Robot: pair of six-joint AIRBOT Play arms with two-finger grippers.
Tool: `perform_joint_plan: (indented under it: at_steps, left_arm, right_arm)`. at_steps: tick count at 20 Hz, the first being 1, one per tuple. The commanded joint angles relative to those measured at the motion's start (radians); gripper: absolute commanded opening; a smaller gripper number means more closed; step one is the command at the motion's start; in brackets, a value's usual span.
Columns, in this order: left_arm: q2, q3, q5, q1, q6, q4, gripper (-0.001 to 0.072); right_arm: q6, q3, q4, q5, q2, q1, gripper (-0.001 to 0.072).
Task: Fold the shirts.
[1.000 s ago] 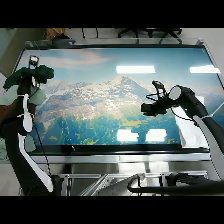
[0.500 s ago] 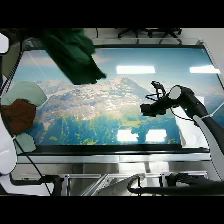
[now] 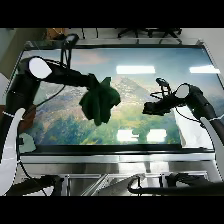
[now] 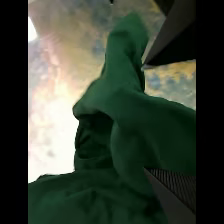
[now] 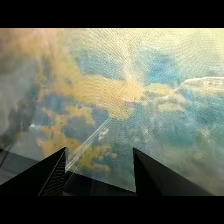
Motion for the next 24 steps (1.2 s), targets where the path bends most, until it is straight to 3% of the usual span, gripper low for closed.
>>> perform_joint_plan:
  at_steps: [1, 5, 7, 9, 13, 17, 20, 24]
  left_arm:
    - [0.006, -0.005, -0.082, 0.029, -0.012, -0.019, 0.0695]
    - [0.008, 0.121, -0.407, 0.218, -0.02, -0.017, 0.0695]
    - [0.051, -0.008, -0.428, 0.296, -0.047, -0.031, 0.0695]
    - [0.129, -0.258, -0.345, 0.335, -0.045, -0.067, 0.0695]
    - [0.249, -0.732, -0.012, 0.329, -0.01, -0.149, 0.0695]
    - [0.256, -0.986, 0.296, 0.329, 0.145, -0.486, 0.0695]
    - [0.2, -1.011, 0.364, 0.328, 0.296, -0.695, 0.0694]
    - [0.056, -0.928, 0.34, 0.31, 0.363, -0.742, 0.0694]
  right_arm:
    - [-0.005, 0.021, 0.011, 0.034, 0.004, -0.005, 0.0461]
    - [-0.098, 0.032, 0.13, 0.073, -0.002, -0.002, 0.0461]
    - [-0.15, 0.01, 0.177, 0.068, -0.011, -0.001, 0.0461]
    - [-0.194, -0.025, 0.192, 0.049, -0.031, -0.001, 0.0461]
    - [-0.278, -0.029, 0.217, -0.084, -0.119, -0.003, 0.0461]
    - [-0.46, 0.022, 0.369, -0.238, -0.249, -0.002, 0.0461]
    - [-0.609, 0.109, 0.526, -0.244, -0.378, 0.005, 0.046]
    - [-0.632, 0.244, 0.557, -0.244, -0.533, 0.045, 0.046]
